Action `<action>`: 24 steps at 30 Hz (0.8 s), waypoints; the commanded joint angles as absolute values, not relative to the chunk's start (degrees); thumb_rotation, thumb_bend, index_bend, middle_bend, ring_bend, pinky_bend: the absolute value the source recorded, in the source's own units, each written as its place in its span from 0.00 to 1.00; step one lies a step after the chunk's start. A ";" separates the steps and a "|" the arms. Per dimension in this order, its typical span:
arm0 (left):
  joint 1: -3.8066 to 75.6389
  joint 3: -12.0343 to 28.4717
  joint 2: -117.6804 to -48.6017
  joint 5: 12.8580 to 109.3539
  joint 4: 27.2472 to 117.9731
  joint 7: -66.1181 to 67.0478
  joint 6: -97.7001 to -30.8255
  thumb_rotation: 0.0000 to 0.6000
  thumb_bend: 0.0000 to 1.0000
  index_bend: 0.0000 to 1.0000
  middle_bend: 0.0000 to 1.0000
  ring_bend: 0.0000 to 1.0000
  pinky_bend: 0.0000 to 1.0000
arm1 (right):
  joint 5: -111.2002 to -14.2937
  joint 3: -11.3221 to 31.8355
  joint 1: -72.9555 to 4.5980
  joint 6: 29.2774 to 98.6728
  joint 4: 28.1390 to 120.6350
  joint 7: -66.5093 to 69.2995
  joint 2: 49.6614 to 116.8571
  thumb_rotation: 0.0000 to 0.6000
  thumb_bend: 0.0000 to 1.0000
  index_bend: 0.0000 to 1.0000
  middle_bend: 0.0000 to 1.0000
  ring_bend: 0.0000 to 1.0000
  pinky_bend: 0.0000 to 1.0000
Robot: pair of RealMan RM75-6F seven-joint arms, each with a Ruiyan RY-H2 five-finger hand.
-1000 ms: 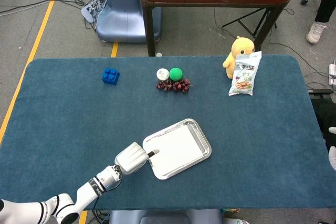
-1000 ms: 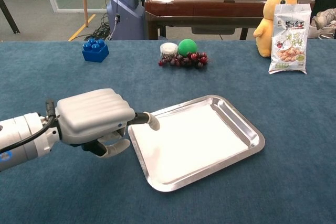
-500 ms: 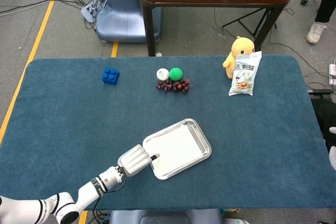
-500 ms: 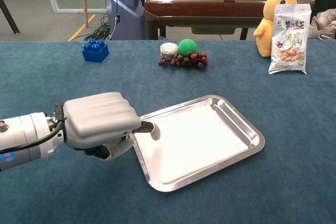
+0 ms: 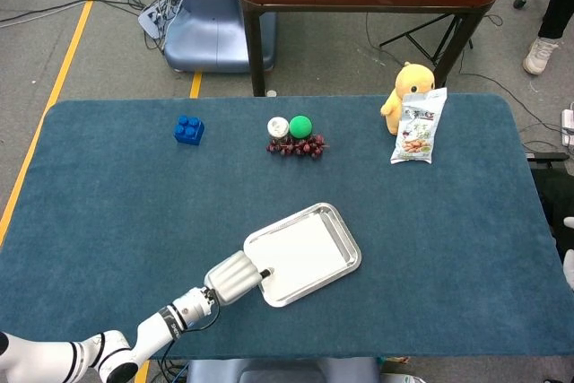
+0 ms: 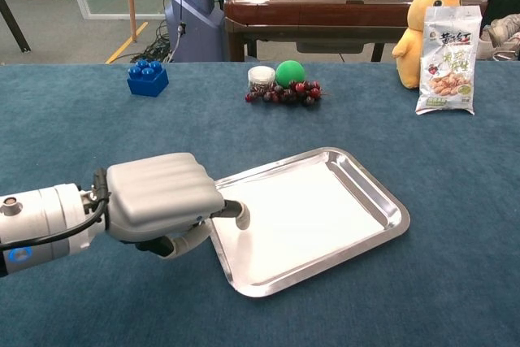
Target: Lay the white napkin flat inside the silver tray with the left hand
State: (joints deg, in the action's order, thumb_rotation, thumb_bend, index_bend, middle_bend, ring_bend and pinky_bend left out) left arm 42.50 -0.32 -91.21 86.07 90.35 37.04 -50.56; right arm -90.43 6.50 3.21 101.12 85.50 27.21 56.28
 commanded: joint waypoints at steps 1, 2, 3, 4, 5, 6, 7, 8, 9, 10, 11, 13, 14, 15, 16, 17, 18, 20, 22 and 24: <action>42.67 -0.29 -91.53 85.76 90.25 37.29 -50.41 1.00 0.66 0.28 1.00 0.92 0.97 | -90.45 6.50 3.22 101.14 85.45 27.28 56.27 1.00 0.51 0.32 0.37 0.24 0.26; 42.74 -0.29 -91.66 85.65 90.20 37.37 -50.33 1.00 0.66 0.28 1.00 0.92 0.97 | -90.45 6.51 3.23 101.14 85.44 27.31 56.26 1.00 0.51 0.32 0.37 0.24 0.26; 42.81 -0.33 -91.85 85.52 90.08 37.49 -50.25 1.00 0.66 0.28 1.00 0.92 0.97 | -90.45 6.50 3.25 101.16 85.45 27.34 56.24 1.00 0.51 0.32 0.37 0.24 0.26; 42.84 -0.36 -91.97 85.36 89.99 37.60 -50.17 1.00 0.66 0.28 1.00 0.92 0.97 | -90.45 6.52 3.26 101.20 85.44 27.39 56.24 1.00 0.51 0.32 0.37 0.24 0.26; 42.89 -0.39 -92.14 85.21 89.84 37.76 -50.11 1.00 0.66 0.28 1.00 0.92 0.97 | -90.42 6.54 3.28 101.24 85.43 27.47 56.23 1.00 0.51 0.32 0.37 0.24 0.26; 42.92 -0.44 -92.25 85.07 89.72 37.87 -50.04 1.00 0.66 0.28 1.00 0.92 0.97 | -90.37 6.57 3.29 101.25 85.42 27.52 56.23 1.00 0.51 0.32 0.37 0.24 0.26; 42.94 -0.46 -92.34 84.89 89.64 37.99 -49.99 1.00 0.66 0.28 1.00 0.92 0.97 | -90.33 6.58 3.31 101.24 85.39 27.57 56.22 1.00 0.51 0.32 0.37 0.24 0.26; 42.97 -0.46 -92.50 84.66 89.49 38.17 -49.94 1.00 0.66 0.28 1.00 0.92 0.97 | -90.29 6.58 3.31 101.22 85.35 27.65 56.22 1.00 0.51 0.32 0.37 0.24 0.26; 43.00 -0.46 -92.61 84.53 89.40 38.30 -49.93 1.00 0.66 0.28 1.00 0.92 0.97 | -90.26 6.60 3.31 101.22 85.32 27.71 56.23 1.00 0.51 0.32 0.37 0.24 0.26; 43.04 -0.45 -92.73 84.39 89.34 38.43 -49.91 1.00 0.66 0.28 1.00 0.92 0.97 | -90.25 6.62 3.32 101.23 85.30 27.76 56.22 1.00 0.51 0.32 0.37 0.24 0.26; 43.10 -0.46 -92.90 84.24 89.23 38.59 -49.85 1.00 0.66 0.28 1.00 0.92 0.97 | -90.23 6.62 3.33 101.21 85.28 27.82 56.19 1.00 0.51 0.32 0.37 0.24 0.26; 43.16 -0.51 -93.15 84.03 89.05 38.88 -49.80 1.00 0.66 0.28 1.00 0.92 0.97 | -90.20 6.63 3.34 101.20 85.29 27.77 56.20 1.00 0.51 0.32 0.37 0.24 0.26; 43.21 -0.54 -93.35 83.84 88.94 39.04 -49.73 1.00 0.66 0.28 1.00 0.92 0.97 | -90.15 6.67 3.34 101.20 85.29 27.81 56.21 1.00 0.51 0.32 0.37 0.24 0.26; 43.24 -0.56 -93.50 83.70 88.87 39.19 -49.69 1.00 0.66 0.28 1.00 0.92 0.97 | -90.15 6.67 3.34 101.21 85.27 27.83 56.22 1.00 0.51 0.32 0.37 0.24 0.26; 43.28 -0.56 -93.66 83.59 88.75 39.34 -49.67 1.00 0.66 0.28 1.00 0.92 0.97 | -90.15 6.67 3.35 101.21 85.26 27.85 56.22 1.00 0.51 0.32 0.37 0.24 0.26; 43.31 -0.56 -93.90 83.44 88.63 39.45 -49.69 1.00 0.66 0.28 1.00 0.92 0.97 | -90.16 6.67 3.36 101.23 85.25 27.86 56.22 1.00 0.51 0.32 0.37 0.24 0.26; 43.34 -0.55 -94.05 83.32 88.54 39.53 -49.66 1.00 0.66 0.28 1.00 0.92 0.97 | -90.18 6.67 3.37 101.25 85.24 27.87 56.21 1.00 0.51 0.32 0.37 0.24 0.26; 43.45 -0.55 -94.34 83.13 88.34 39.74 -49.65 1.00 0.66 0.28 1.00 0.92 0.97 | -90.17 6.68 3.40 101.28 85.21 27.94 56.21 1.00 0.51 0.32 0.37 0.24 0.26; 43.53 -0.56 -94.55 82.92 88.21 39.94 -49.60 1.00 0.66 0.28 1.00 0.92 0.97 | -90.13 6.71 3.41 101.30 85.19 28.00 56.21 1.00 0.51 0.32 0.37 0.24 0.26; 43.63 -0.54 -94.82 82.68 88.03 40.22 -49.57 1.00 0.66 0.28 1.00 0.92 0.97 | -90.12 6.72 3.43 101.32 85.16 28.08 56.20 1.00 0.51 0.32 0.37 0.24 0.26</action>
State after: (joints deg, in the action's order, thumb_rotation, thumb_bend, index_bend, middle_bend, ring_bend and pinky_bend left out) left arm 43.59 -0.54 -94.76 82.73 88.08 40.17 -49.59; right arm -90.12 6.72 3.43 101.32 85.15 28.08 56.21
